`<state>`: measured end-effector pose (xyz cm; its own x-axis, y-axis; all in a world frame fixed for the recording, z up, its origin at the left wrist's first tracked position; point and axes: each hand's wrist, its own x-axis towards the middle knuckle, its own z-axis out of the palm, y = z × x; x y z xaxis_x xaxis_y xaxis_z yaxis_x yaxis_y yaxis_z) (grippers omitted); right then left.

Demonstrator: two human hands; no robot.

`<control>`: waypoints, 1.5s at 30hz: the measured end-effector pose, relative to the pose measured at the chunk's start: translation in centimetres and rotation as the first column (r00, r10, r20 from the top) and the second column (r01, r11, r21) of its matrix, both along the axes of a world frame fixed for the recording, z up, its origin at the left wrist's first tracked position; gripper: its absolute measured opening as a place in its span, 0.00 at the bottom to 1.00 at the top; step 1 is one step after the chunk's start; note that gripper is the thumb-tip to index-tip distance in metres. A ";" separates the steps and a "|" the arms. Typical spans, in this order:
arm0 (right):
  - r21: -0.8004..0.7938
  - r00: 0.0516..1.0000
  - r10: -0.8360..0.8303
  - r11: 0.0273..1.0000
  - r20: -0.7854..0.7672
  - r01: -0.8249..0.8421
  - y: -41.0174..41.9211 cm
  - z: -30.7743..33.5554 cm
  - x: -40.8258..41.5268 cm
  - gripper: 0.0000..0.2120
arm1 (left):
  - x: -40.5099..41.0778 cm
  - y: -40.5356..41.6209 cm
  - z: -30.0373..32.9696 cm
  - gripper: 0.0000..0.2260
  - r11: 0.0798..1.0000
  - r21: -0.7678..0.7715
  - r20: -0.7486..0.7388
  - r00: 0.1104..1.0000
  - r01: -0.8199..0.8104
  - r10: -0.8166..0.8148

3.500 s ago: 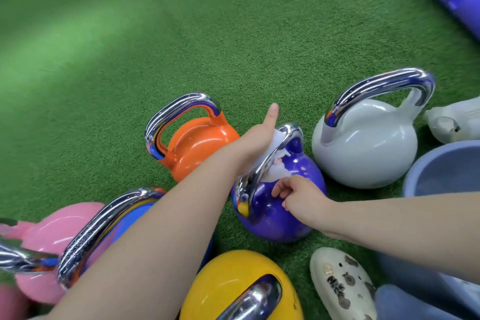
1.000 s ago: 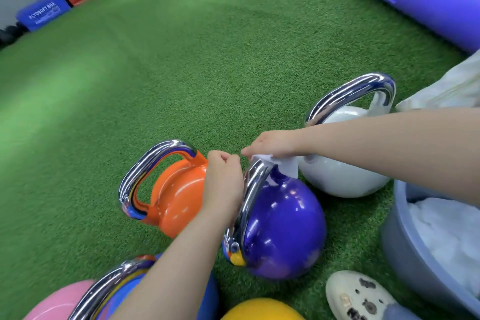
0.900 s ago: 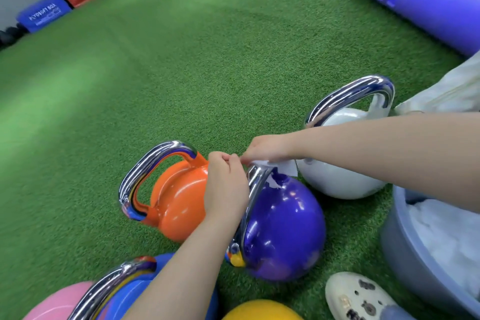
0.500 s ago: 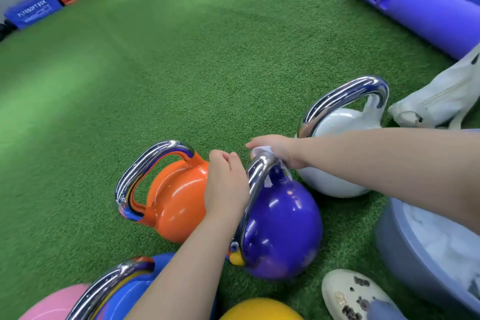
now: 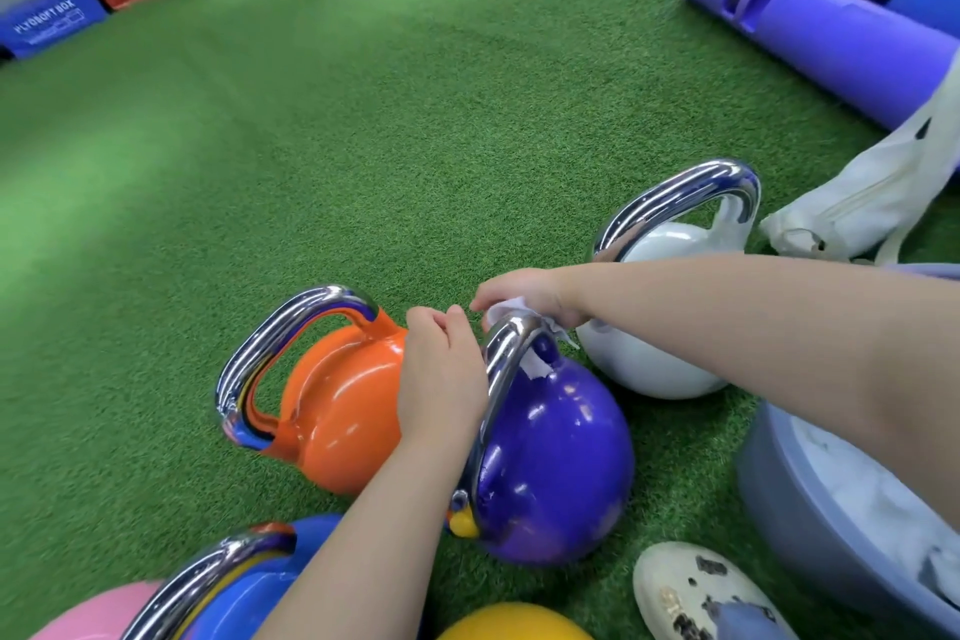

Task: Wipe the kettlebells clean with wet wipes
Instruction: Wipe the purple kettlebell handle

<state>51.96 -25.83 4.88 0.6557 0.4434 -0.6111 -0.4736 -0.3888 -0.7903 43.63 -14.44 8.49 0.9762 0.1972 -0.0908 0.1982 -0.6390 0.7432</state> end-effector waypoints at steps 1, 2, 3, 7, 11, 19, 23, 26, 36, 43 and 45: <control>0.029 0.995 -0.081 0.996 -0.063 0.083 -0.2 -0.6 0.2 0.16 | -0.1 0.0 0.1 0.10 1.000 -0.004 -0.002 1.000 -0.004 0.004; 0.056 0.985 -0.134 0.989 -0.105 0.140 -0.3 -1.0 0.2 0.15 | -0.1 0.0 0.1 0.10 1.000 -0.004 -0.005 1.000 -0.007 0.007; 0.085 0.977 -0.165 0.980 -0.134 0.178 -0.4 -1.0 -0.1 0.15 | -0.1 -0.1 0.2 0.10 1.000 0.002 -0.007 1.000 -0.008 0.008; 0.094 0.917 -0.356 0.922 -0.177 0.376 -0.5 -2.9 -0.7 0.16 | -0.3 -0.1 0.4 0.11 0.999 0.037 -0.011 1.000 -0.005 0.006; 0.133 0.806 -0.585 0.795 -0.096 0.592 -0.3 -4.9 -2.1 0.28 | -0.3 -0.1 0.3 0.11 0.999 0.033 0.003 1.000 -0.008 0.008; 0.144 0.697 -0.711 0.683 -0.098 0.716 0.4 -5.1 -4.9 0.25 | -0.3 -0.1 0.1 0.11 0.999 0.035 0.025 1.000 -0.002 0.001; 0.130 0.786 -0.615 0.775 -0.068 0.618 -0.9 -4.8 -4.7 0.21 | -0.3 -0.2 0.0 0.11 1.000 0.015 0.018 1.000 -0.011 0.011; 0.173 0.835 -0.550 0.820 -0.028 0.546 -1.5 -5.1 -5.4 0.25 | -0.2 -0.1 0.0 0.11 1.000 0.002 0.007 1.000 -0.022 0.022; 0.047 0.687 -0.725 0.689 0.053 0.723 -0.3 -5.7 -6.0 0.15 | -0.2 -0.1 0.0 0.12 1.000 0.002 0.036 0.999 -0.005 0.004; -0.043 0.833 -0.520 0.843 0.188 0.536 -0.1 -6.9 -8.0 0.18 | -0.2 -0.1 -0.1 0.12 1.000 0.007 0.042 0.999 0.002 -0.003; 0.010 0.868 -0.466 0.882 0.173 0.472 -0.5 -6.7 -8.2 0.18 | -0.3 -0.1 0.0 0.12 1.000 0.012 0.035 0.999 0.001 -0.002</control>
<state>43.74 -26.37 -1.79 0.8739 0.0403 -0.4844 -0.4705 -0.1797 -0.8639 43.36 -14.52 8.49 0.9790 0.1965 -0.0538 0.1709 -0.6486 0.7417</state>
